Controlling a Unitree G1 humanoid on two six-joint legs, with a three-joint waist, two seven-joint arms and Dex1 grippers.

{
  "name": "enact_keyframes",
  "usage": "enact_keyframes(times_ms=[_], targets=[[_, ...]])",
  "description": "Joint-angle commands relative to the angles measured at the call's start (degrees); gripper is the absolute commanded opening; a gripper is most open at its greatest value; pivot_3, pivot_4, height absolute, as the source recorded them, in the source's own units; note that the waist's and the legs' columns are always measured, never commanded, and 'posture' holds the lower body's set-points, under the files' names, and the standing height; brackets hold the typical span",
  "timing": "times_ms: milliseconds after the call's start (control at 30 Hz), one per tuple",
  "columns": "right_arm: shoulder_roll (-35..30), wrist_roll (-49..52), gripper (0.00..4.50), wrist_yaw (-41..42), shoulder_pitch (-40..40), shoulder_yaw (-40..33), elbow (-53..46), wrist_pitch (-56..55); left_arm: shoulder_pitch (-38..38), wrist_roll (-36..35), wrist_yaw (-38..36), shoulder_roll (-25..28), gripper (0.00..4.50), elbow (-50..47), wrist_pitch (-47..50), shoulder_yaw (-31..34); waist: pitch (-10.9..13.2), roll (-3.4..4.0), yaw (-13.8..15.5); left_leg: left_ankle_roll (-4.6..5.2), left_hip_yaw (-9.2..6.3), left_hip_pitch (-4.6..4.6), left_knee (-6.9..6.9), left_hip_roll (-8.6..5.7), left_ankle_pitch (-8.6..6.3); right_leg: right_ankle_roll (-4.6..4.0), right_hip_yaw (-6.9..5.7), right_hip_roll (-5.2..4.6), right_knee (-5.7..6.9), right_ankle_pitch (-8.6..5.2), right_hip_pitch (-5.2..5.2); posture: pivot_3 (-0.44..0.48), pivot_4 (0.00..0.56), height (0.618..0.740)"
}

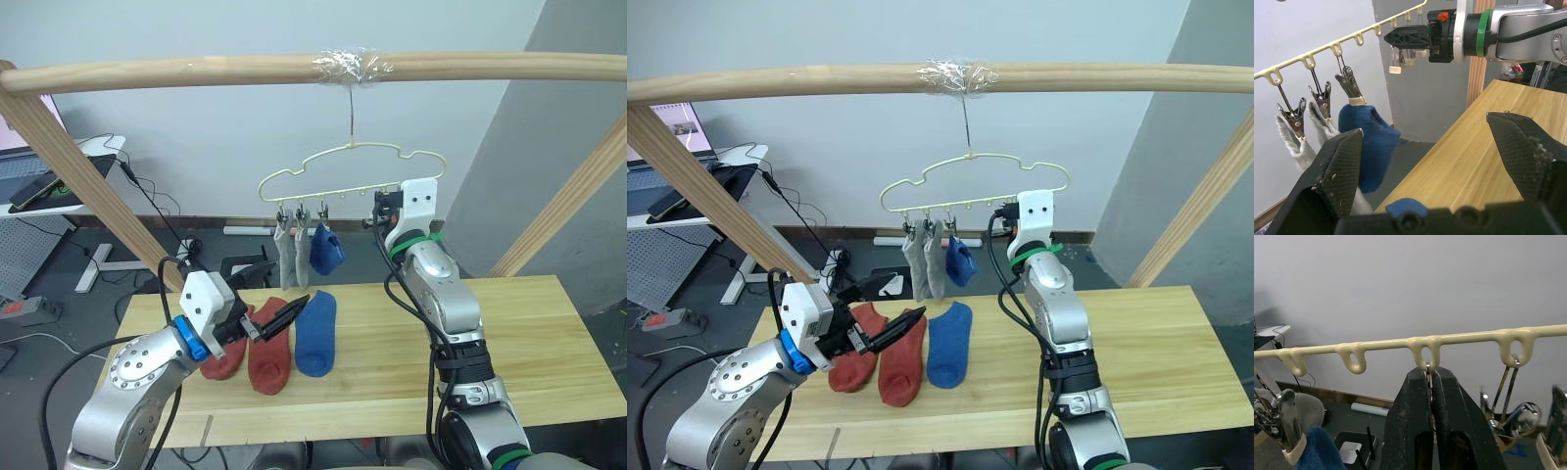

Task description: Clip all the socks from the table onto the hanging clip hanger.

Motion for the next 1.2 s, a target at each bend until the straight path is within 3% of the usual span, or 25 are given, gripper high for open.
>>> enact_keyframes(times_ms=[33, 167, 333, 700, 1033, 1200], targets=[[-1.4, 1.3, 0.01, 1.5, -0.7, -0.8, -1.5, 0.6, 0.5, 1.7, 0.6, 0.3, 4.50, -1.0, -0.3, 0.0, 0.0, 0.00, 0.0, 0.00, 0.00, 0.00, 0.00, 0.00, 0.00, 0.00, 0.00, 0.00, 0.00, 0.00, 0.00, 0.040, 0.133, 0.740], [-4.9, 2.9, 0.01, 5.5, -0.7, -0.7, -2.4, 3.9, 1.6, 8.1, 3.9, 1.1, 4.50, 2.6, 1.5, -1.5, 0.0, 0.00, 0.0, 0.00, 0.00, 0.00, 0.00, -0.01, 0.00, 0.00, 0.00, 0.00, -0.01, 0.00, 0.02, 0.029, 0.131, 0.740], [-10.9, 6.0, 0.01, 12.4, 0.0, 0.2, -5.9, 10.8, 1.7, 17.8, 6.0, 2.2, 4.50, 9.9, 3.1, -8.3, 0.0, 0.00, 0.0, 0.01, -0.01, 0.00, 0.00, -0.02, -0.01, 0.01, -0.02, 0.00, -0.06, 0.00, 0.04, 0.006, 0.135, 0.740], [-13.0, 8.2, 0.01, 13.2, 1.4, 0.1, -12.7, 18.5, -18.1, 30.7, 8.8, -11.0, 4.50, 36.7, 1.5, -22.0, 0.2, -0.34, -0.1, 0.00, -0.13, -0.04, 0.05, -0.08, 0.00, 0.02, -0.17, -0.06, -0.10, 0.01, 0.10, -0.071, 0.167, 0.740], [-13.0, 9.6, 0.01, 10.3, 1.2, -1.7, -17.5, 24.5, -23.0, 38.4, 7.9, -13.6, 4.50, 49.5, 2.9, -27.7, 1.4, -0.53, -1.4, 0.03, -0.08, -0.10, 0.01, 0.32, -0.02, 0.04, -0.16, -0.12, -0.16, 0.00, 0.05, -0.109, 0.220, 0.740], [-14.2, 9.9, 0.00, 10.8, 1.4, -2.0, -17.4, 25.3, -22.4, 41.8, 6.3, -11.7, 3.40, 48.8, -1.0, -29.8, 2.2, -0.61, -1.4, 0.04, -0.05, -0.06, 0.03, 0.40, -0.02, 0.04, -0.26, -0.10, -0.16, 0.00, 0.14, -0.089, 0.239, 0.740]])
